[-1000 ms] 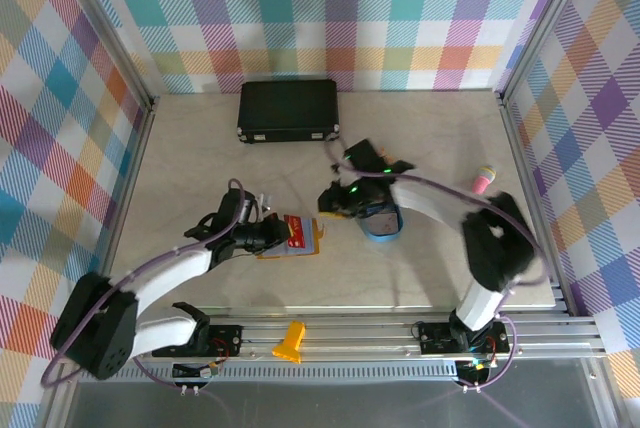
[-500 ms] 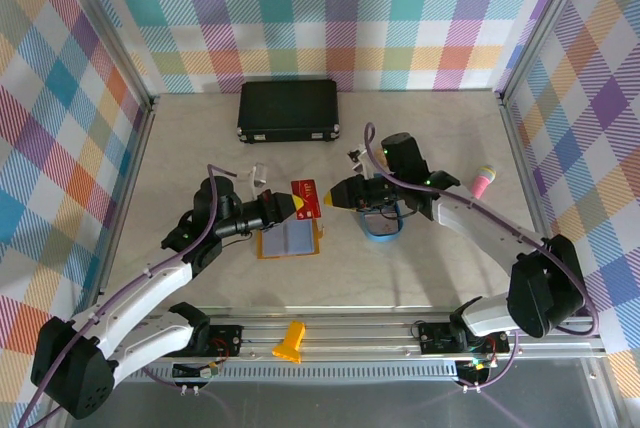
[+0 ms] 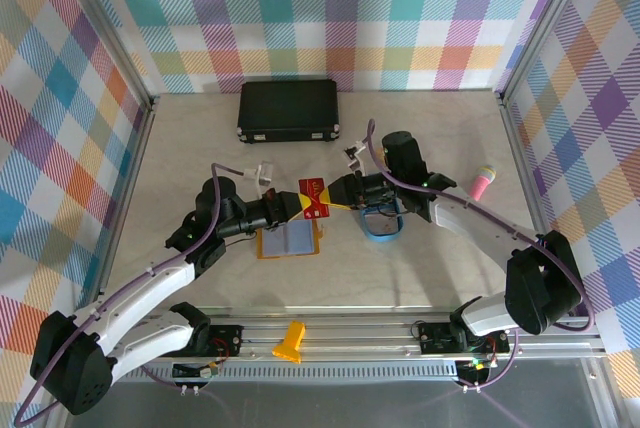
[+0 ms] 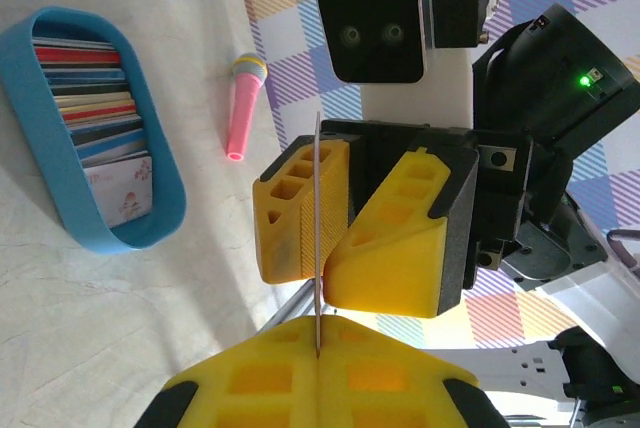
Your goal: Put the credit cards into the card holder
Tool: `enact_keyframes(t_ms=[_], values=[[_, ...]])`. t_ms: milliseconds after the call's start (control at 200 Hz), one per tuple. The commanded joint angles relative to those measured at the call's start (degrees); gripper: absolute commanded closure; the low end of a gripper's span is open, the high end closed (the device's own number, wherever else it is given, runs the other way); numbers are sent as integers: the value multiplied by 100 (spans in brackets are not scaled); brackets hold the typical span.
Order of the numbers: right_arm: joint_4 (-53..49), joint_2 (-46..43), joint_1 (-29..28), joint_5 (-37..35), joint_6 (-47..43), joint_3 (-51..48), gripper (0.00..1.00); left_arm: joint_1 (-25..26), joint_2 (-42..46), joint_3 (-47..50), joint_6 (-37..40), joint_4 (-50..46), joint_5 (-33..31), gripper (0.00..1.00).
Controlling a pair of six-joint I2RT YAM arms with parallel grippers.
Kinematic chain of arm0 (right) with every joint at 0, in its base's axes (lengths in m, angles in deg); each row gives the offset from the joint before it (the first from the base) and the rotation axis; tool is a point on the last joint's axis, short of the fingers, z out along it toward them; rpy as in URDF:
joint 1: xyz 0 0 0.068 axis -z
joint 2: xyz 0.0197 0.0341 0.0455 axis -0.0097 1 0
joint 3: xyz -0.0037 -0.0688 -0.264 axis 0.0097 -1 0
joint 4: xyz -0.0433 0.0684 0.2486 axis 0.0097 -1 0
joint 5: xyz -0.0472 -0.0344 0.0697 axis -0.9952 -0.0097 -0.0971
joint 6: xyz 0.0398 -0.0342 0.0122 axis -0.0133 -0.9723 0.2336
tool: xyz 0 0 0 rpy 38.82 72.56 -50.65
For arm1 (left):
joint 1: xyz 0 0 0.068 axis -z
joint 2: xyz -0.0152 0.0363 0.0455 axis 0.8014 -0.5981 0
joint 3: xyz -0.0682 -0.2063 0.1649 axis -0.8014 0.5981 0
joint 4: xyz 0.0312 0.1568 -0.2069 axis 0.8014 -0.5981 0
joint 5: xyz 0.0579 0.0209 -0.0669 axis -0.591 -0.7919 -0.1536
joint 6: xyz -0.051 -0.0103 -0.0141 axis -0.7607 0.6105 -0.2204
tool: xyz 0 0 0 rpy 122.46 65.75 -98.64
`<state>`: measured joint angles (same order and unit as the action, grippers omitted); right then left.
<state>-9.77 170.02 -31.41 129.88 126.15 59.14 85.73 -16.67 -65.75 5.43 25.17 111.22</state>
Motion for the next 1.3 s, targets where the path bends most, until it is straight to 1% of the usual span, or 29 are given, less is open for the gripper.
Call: enact_keyframes(t_ms=[0, 95, 135, 200, 225, 250, 270, 330, 355, 405, 470, 540, 575, 685, 700, 730, 810, 935, 1075, 1155, 1295], values=[[477, -20, -35, 308, 228, -110, 77, 49, -1, -52, -50, 313, 158, 100], [425, -67, -29, 228, 201, -125, 86, 49, -13, -48, -52, 306, 163, 100], [376, -94, -18, 172, 163, -129, 91, 49, 2, -53, -16, 224, 140, 100], [287, -133, -20, 72, 53, -114, 99, 41, 71, -98, 144, -163, -2, 86], [239, -142, -25, 41, -16, -106, 100, 40, 116, -128, 248, -389, -72, 77], [199, -158, -21, 7, -77, -97, 100, 24, 169, -172, 376, -672, -174, 62], [132, -160, -22, -46, -130, -86, 100, 4, 218, -206, 517, -917, -253, 54], [-206, -169, -24, -329, -346, -24, 100, -134, 333, -296, 871, -1597, -473, 41], [-396, -161, -29, -505, -457, 11, 100, -230, 368, -294, 960, -1795, -501, 37], [-777, -107, -75, -900, -618, 91, 100, -575, 389, -226, 1043, -2049, -422, 33], [-1029, 36, -226, -1379, -714, 178, 100, -1082, 377, -39, 1082, -2171, -117, 28], [-1180, 300, -543, -1977, -737, 314, 100, -1514, 367, 150, 1236, -2312, 68, 17], [-1298, 452, -717, -2306, -756, 424, 100, -1671, 352, 232, 1374, -2368, 136, 14], [-1613, 1043, -1196, -3165, -701, 864, 100, -2042, 155, 473, 1620, -2394, 301, 9], [-1616, 1123, -1238, -3234, -675, 919, 100, -2091, 107, 519, 1634, -2380, 306, 7], [-1626, 1287, -1319, -3345, -637, 1016, 100, -2183, -2, 590, 1653, -2341, 334, 0], [-1727, 1671, -1413, -3507, -515, 1273, 100, -2336, -319, 738, 1742, -2084, 473, 0], [-1925, 2061, -1436, -3679, -464, 1549, 100, -2350, -630, 828, 1787, -1853, 355, 0], [-2267, 2402, -1433, -3632, -623, 1853, 100, -2350, -885, 950, 1761, -1637, 183, 0], [-2248, 2498, -1438, -3523, -633, 1874, 100, -2341, -1052, 1028, 1730, -1475, 170, 0], [-2056, 2693, -1427, -3198, -460, 1854, 100, -2342, -1283, 1212, 1597, -990, 338, 7]])
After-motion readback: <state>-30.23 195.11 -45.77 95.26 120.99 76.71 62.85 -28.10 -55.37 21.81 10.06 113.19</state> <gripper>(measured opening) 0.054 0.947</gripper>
